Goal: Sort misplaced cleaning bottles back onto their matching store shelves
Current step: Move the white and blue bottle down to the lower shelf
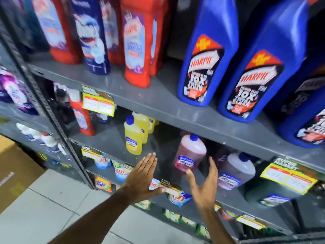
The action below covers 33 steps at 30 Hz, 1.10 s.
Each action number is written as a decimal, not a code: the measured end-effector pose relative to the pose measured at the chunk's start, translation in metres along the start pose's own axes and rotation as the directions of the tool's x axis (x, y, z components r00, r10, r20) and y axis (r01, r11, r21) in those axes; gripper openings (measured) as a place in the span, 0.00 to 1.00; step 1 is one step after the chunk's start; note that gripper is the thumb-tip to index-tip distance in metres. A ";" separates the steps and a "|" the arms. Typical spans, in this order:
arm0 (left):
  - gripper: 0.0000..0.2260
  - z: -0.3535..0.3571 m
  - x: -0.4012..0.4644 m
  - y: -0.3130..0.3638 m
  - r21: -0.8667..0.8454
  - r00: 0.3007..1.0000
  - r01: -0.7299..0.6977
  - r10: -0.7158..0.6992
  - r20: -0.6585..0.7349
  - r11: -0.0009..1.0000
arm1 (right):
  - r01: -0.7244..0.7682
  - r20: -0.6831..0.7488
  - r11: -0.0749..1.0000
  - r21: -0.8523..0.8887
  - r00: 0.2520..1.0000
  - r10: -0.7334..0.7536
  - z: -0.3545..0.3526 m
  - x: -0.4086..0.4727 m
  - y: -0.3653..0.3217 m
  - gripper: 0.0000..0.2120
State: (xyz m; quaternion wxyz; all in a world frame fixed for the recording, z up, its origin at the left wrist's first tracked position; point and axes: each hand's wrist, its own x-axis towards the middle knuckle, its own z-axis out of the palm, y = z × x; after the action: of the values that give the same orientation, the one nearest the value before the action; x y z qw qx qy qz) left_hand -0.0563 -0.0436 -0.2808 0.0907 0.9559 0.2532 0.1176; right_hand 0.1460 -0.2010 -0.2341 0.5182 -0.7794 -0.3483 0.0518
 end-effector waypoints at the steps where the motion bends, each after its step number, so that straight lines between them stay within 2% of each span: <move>1: 0.51 -0.020 -0.011 0.000 0.000 1.000 0.015 -0.015 -0.015 1.000 | 0.048 0.004 0.999 -0.021 0.999 -0.048 -0.001 -0.005 -0.015 0.41; 5: 0.50 -0.092 -0.047 -0.014 0.101 0.996 0.056 -0.049 -0.079 0.993 | 0.232 0.119 0.973 0.012 0.965 -0.232 0.012 -0.020 -0.078 0.29; 9: 0.50 -0.170 -0.074 -0.037 0.189 0.968 0.180 -0.141 -0.206 0.965 | 0.459 0.267 0.880 0.124 0.839 -0.475 0.043 -0.018 -0.144 0.22; 12: 0.50 -0.221 -0.097 -0.058 0.244 0.935 0.265 -0.187 -0.301 0.933 | 0.486 0.286 0.848 0.210 0.799 -0.528 0.068 -0.013 -0.198 0.22; 17: 0.50 -0.280 -0.128 -0.103 0.270 0.892 0.382 -0.275 -0.359 0.884 | 0.532 0.259 0.804 0.267 0.763 -0.592 0.114 -0.007 -0.276 0.21; 22: 0.49 -0.312 -0.134 -0.158 0.301 0.885 0.410 -0.296 -0.359 0.861 | 0.473 0.198 0.841 0.265 0.826 -0.527 0.163 0.016 -0.338 0.26; 28: 0.51 -0.338 -0.092 -0.215 0.293 0.931 0.324 -0.249 -0.266 0.900 | 0.284 0.079 0.922 0.263 0.946 -0.314 0.213 0.061 -0.389 0.36; 33: 0.52 -0.351 -0.046 -0.251 0.287 0.960 0.253 -0.202 -0.196 0.924 | 0.175 0.051 0.961 0.216 0.980 -0.190 0.234 0.101 -0.405 0.37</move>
State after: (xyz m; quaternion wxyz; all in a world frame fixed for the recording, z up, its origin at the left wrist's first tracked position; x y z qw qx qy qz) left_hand -0.3064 0.1884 -0.0116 -0.0683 0.9094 0.3845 0.1429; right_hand -0.0793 0.1290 0.0287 0.5875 -0.6823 -0.4297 0.0682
